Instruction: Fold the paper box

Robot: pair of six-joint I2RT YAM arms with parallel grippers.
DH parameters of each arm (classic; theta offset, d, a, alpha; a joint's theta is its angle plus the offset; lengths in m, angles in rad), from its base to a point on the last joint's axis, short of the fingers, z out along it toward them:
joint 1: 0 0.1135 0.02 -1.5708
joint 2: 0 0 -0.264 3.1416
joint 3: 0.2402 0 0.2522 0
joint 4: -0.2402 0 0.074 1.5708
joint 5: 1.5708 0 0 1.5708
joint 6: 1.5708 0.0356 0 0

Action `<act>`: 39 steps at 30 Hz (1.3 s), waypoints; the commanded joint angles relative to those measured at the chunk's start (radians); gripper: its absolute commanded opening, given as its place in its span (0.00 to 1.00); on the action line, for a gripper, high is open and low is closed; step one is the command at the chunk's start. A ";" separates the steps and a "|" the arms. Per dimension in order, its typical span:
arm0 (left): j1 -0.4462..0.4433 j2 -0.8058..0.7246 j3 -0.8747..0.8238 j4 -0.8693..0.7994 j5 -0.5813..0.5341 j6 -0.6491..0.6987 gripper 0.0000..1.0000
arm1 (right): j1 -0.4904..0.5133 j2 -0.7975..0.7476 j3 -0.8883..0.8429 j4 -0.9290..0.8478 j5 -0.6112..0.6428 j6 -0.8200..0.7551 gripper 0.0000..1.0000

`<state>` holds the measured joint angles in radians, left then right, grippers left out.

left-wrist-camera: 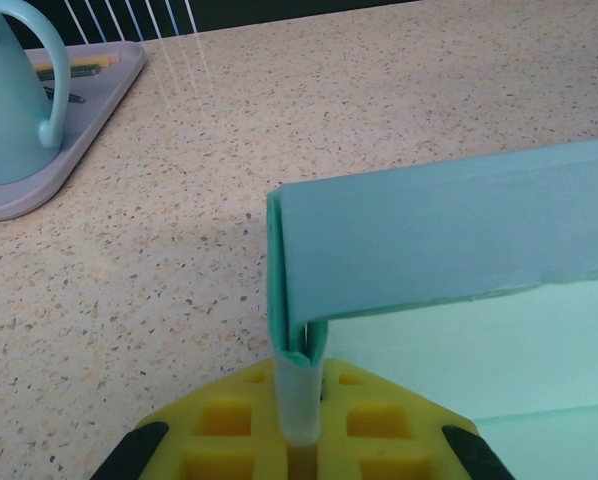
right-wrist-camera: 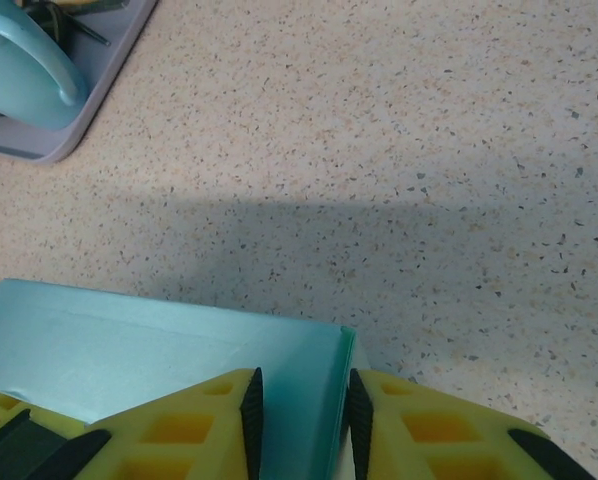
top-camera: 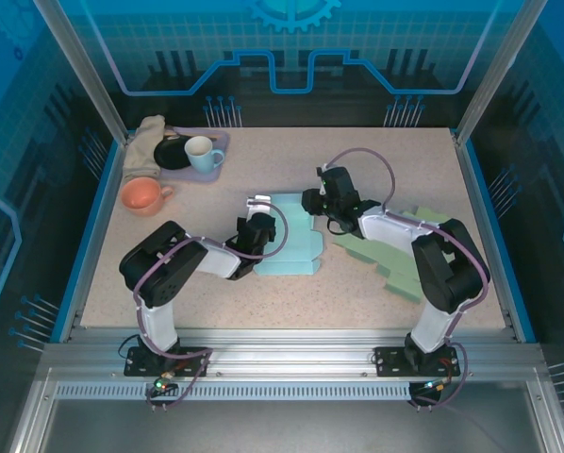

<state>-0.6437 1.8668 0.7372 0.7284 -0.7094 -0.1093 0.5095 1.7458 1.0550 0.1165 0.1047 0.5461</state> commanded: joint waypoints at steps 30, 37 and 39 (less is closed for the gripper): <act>-0.028 -0.328 -0.133 -0.262 0.065 -0.219 0.38 | 0.037 -0.029 -0.150 0.059 0.132 0.034 0.30; -0.026 -0.519 -0.152 -0.758 0.043 -0.641 0.60 | 0.036 -0.020 -0.146 0.047 0.176 0.047 0.31; -0.028 -0.546 -0.186 -0.768 0.115 -0.687 0.62 | 0.037 -0.016 -0.147 0.051 0.181 0.053 0.31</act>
<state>-0.6651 1.3529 0.5964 0.1570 -0.6434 -0.6094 0.5434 1.7092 0.9367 0.2817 0.2348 0.5842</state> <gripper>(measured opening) 0.618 0.306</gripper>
